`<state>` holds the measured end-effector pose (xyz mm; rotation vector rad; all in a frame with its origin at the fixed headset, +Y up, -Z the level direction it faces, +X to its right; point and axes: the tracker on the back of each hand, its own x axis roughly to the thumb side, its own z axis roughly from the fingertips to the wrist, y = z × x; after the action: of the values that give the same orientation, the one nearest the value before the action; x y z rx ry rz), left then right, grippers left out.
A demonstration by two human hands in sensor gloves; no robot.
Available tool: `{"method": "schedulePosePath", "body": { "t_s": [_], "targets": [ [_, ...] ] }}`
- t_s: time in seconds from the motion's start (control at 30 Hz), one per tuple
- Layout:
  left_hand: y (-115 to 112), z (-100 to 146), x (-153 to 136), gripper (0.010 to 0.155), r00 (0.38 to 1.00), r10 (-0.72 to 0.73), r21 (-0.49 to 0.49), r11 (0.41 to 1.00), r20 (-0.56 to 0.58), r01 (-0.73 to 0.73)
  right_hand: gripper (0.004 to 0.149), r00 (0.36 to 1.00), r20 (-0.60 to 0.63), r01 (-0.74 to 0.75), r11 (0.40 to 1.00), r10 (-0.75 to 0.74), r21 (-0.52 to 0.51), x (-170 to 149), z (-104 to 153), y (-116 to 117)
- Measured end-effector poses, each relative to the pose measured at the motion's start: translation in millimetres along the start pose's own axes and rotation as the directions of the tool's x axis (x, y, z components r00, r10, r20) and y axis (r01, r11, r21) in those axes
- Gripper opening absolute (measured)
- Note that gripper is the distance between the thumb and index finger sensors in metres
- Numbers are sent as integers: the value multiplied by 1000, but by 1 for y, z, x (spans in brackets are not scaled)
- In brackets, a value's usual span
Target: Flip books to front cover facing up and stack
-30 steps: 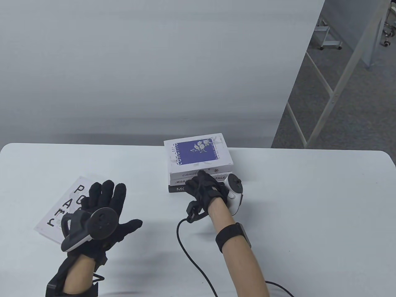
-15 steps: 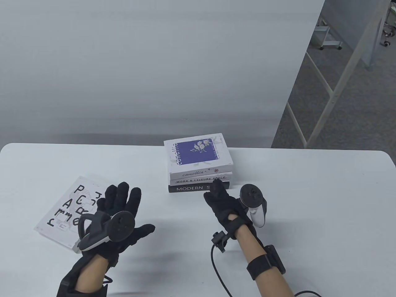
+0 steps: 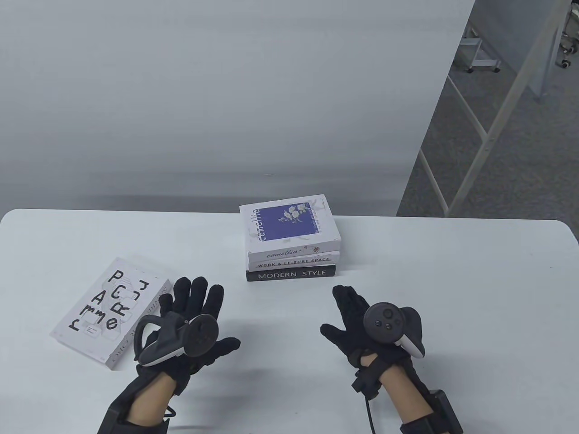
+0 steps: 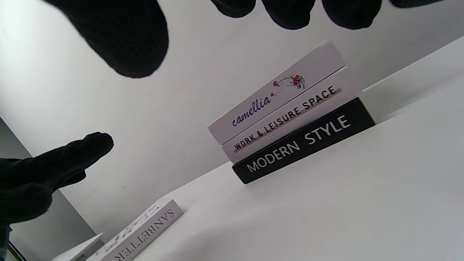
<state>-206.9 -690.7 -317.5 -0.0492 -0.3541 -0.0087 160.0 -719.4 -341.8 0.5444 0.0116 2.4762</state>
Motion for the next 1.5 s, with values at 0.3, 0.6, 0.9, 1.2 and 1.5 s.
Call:
{"method": "schedulePosePath", "body": {
  "t_s": [0.3, 0.6, 0.9, 1.2, 1.5],
  "targets": [
    [-33, -12, -1, 106, 1000, -27, -93, 995, -14, 26, 86, 977, -84, -191, 981, 194, 45, -31, 15, -14],
    [-56, -17, -48, 103, 990, -33, -117, 993, -137, 16, 86, 977, -100, -185, 981, 189, 51, -37, 18, -27],
    [-34, 0, -169, 88, 865, -117, -207, 978, -489, 15, 85, 973, -83, -218, 976, 217, 6, -26, 19, -43],
    [-47, 5, -214, 65, 816, -239, -281, 955, -526, 98, 83, 967, -73, -243, 970, 244, 24, -22, 14, -41],
    [-70, -29, -213, 58, 862, -276, -342, 931, -425, 130, 82, 972, -80, -220, 975, 221, 22, -25, 15, -45]
  ]
}}
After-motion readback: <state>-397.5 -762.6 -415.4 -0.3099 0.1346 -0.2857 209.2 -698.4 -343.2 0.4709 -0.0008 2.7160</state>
